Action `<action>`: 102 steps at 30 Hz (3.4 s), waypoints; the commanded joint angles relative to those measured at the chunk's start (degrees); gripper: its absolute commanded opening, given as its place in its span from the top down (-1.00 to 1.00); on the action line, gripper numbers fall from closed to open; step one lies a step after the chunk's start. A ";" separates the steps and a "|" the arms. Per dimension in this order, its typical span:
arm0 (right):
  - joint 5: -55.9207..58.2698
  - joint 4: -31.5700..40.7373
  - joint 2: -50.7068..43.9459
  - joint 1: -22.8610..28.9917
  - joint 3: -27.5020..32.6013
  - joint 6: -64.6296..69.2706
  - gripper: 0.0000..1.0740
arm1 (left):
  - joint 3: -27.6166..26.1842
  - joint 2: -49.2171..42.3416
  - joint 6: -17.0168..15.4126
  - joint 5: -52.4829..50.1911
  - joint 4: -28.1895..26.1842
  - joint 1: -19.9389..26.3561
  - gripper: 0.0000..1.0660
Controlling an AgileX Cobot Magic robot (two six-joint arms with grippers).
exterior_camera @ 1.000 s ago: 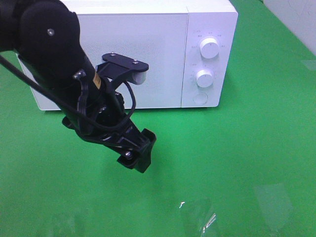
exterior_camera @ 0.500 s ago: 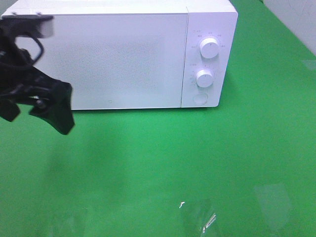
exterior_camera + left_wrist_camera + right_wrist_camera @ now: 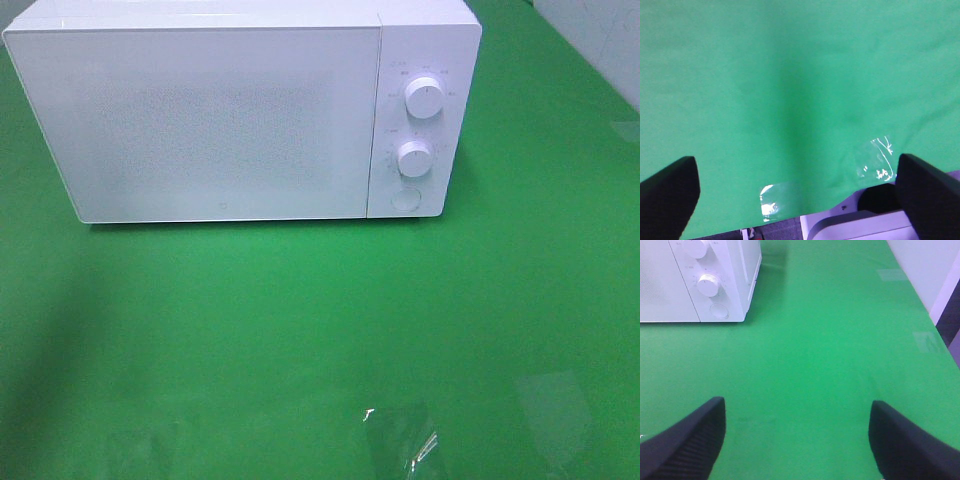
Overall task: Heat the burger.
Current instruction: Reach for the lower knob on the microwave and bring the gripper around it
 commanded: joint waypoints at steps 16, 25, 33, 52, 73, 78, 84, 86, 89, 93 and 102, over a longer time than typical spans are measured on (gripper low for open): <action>-0.46 -0.11 -1.60 -0.40 0.00 -0.52 -0.40 | 11.12 -12.83 1.83 3.78 2.75 9.80 -0.84; -0.46 -0.11 -1.60 -0.40 0.00 -0.52 -0.40 | 25.50 -23.15 5.96 -3.61 -1.49 10.77 -0.83; -0.46 -0.11 -1.60 -0.40 0.00 -0.52 -0.40 | 33.46 -40.05 6.25 -7.85 -1.15 10.77 -0.83; -0.46 -0.11 -1.60 -0.40 0.00 -0.52 -0.40 | 35.24 -67.72 6.02 -8.08 0.23 10.77 -0.83; -0.46 -0.23 -1.60 -0.40 0.00 -0.52 -0.40 | 35.24 -72.25 6.02 -8.08 0.17 10.77 -0.83; -0.46 -0.23 -1.60 -0.40 0.00 -0.52 -0.40 | 35.24 -72.25 6.02 -8.08 0.17 10.77 -0.83; -0.46 -0.23 -1.60 -0.40 0.00 -0.52 -0.40 | 35.24 -72.25 6.02 -8.08 0.17 10.77 -0.83; -0.46 -0.23 -1.60 -0.40 0.00 -0.52 -0.40 | 35.24 -72.25 6.02 -8.08 0.17 10.77 -0.83; -0.46 -0.23 -1.60 -0.40 0.00 -0.52 -0.40 | 35.24 -72.25 6.02 -8.08 0.17 10.77 -0.83; -0.46 -0.23 -1.60 -0.40 0.00 -0.52 -0.40 | 35.24 -72.25 6.02 -8.08 0.17 10.77 -0.83; -0.57 -0.92 -1.60 -0.40 0.00 -0.57 -0.40 | 35.24 -72.25 6.02 -8.08 0.17 10.77 -0.83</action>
